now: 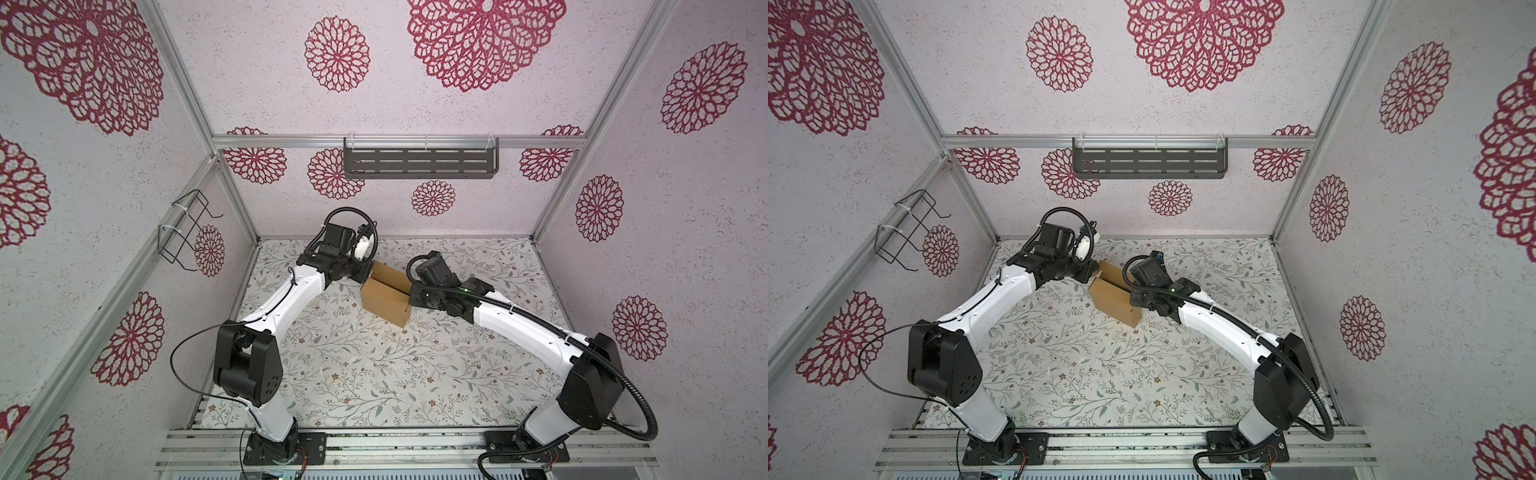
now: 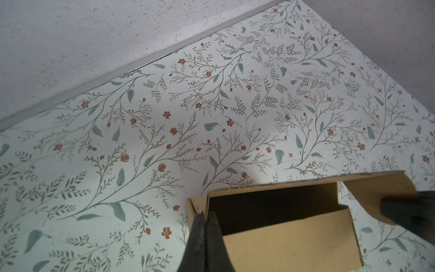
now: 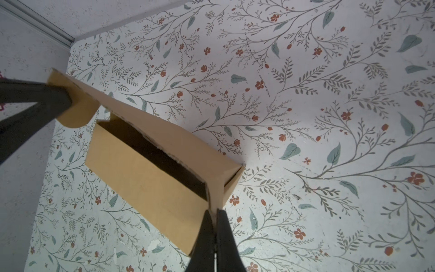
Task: Assemble paper box
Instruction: Rotate the paper box at the center of the table.
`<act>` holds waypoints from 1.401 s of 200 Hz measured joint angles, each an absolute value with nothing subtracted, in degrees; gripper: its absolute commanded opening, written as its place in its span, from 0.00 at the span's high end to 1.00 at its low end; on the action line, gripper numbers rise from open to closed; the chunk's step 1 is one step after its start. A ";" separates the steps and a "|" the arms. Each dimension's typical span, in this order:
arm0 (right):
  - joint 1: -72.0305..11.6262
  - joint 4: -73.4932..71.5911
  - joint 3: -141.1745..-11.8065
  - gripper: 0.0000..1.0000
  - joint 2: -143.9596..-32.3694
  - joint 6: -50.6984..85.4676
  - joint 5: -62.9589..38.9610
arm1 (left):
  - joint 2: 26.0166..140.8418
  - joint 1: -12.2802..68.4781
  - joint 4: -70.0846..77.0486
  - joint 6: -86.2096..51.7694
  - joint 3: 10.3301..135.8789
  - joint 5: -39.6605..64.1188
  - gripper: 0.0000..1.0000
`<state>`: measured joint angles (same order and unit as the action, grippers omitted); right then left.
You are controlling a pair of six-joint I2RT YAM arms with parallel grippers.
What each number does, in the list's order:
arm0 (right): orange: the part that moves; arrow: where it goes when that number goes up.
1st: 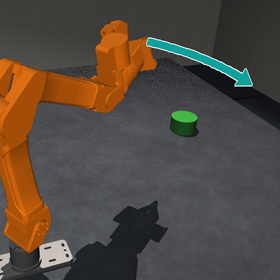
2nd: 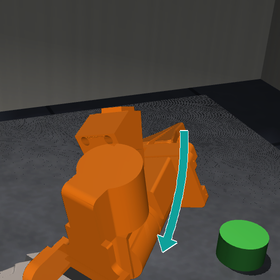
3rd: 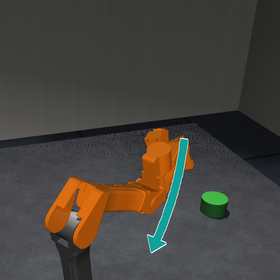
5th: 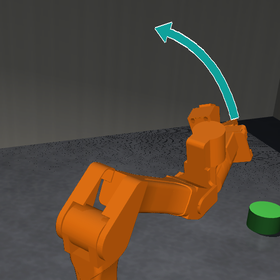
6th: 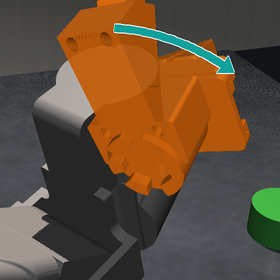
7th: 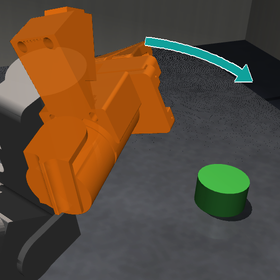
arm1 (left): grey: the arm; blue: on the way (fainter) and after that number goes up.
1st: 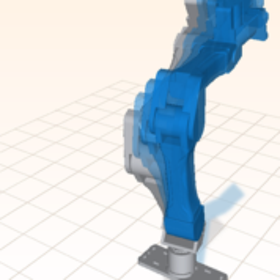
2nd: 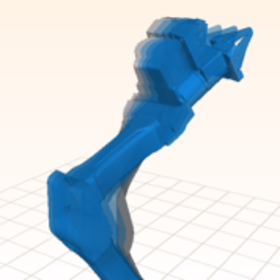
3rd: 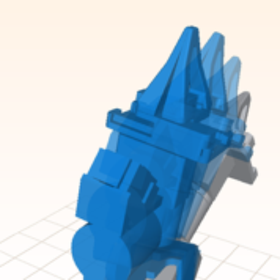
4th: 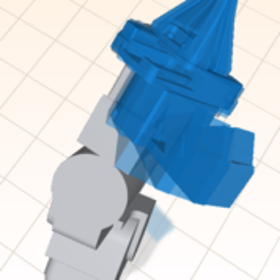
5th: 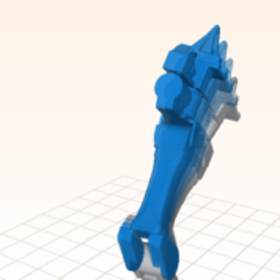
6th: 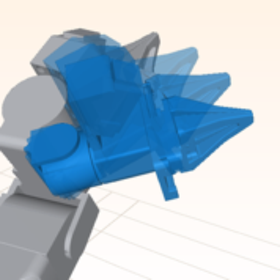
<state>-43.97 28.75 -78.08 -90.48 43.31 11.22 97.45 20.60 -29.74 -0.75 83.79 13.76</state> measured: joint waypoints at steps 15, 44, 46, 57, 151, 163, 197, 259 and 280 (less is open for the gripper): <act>-43.97 28.45 -78.08 0.98 -90.48 44.10 10.85 | 96.29 20.62 -28.01 -3.01 81.78 13.37 1.00; -44.16 28.21 -78.08 0.98 -90.52 45.28 10.63 | 95.15 20.64 -26.02 -4.93 79.44 12.95 1.00; -44.18 28.18 -78.08 0.98 -90.52 45.32 10.66 | 95.13 20.64 -25.93 -4.99 79.35 12.93 1.00; -44.29 28.14 -78.08 0.98 -90.54 45.74 10.66 | 95.11 20.67 -25.23 -5.17 78.91 12.91 1.00; -44.80 27.88 -78.08 1.00 -90.94 48.14 12.23 | 95.18 21.41 -24.27 -5.19 78.30 11.38 1.00; -44.95 27.75 -78.04 1.00 -90.94 48.29 12.40 | 95.18 21.43 -24.18 -5.23 78.19 11.22 1.00; -45.21 25.69 -76.55 1.00 -90.94 49.28 13.78 | 95.29 21.47 -23.18 -5.87 77.67 11.20 1.00; -45.84 24.47 -75.50 1.00 -90.96 50.48 14.83 | 96.07 21.52 -21.56 -6.09 76.86 11.20 1.00; -45.84 24.43 -75.48 1.00 -90.96 50.72 14.90 | 96.07 21.52 -20.86 -6.07 76.38 11.22 1.00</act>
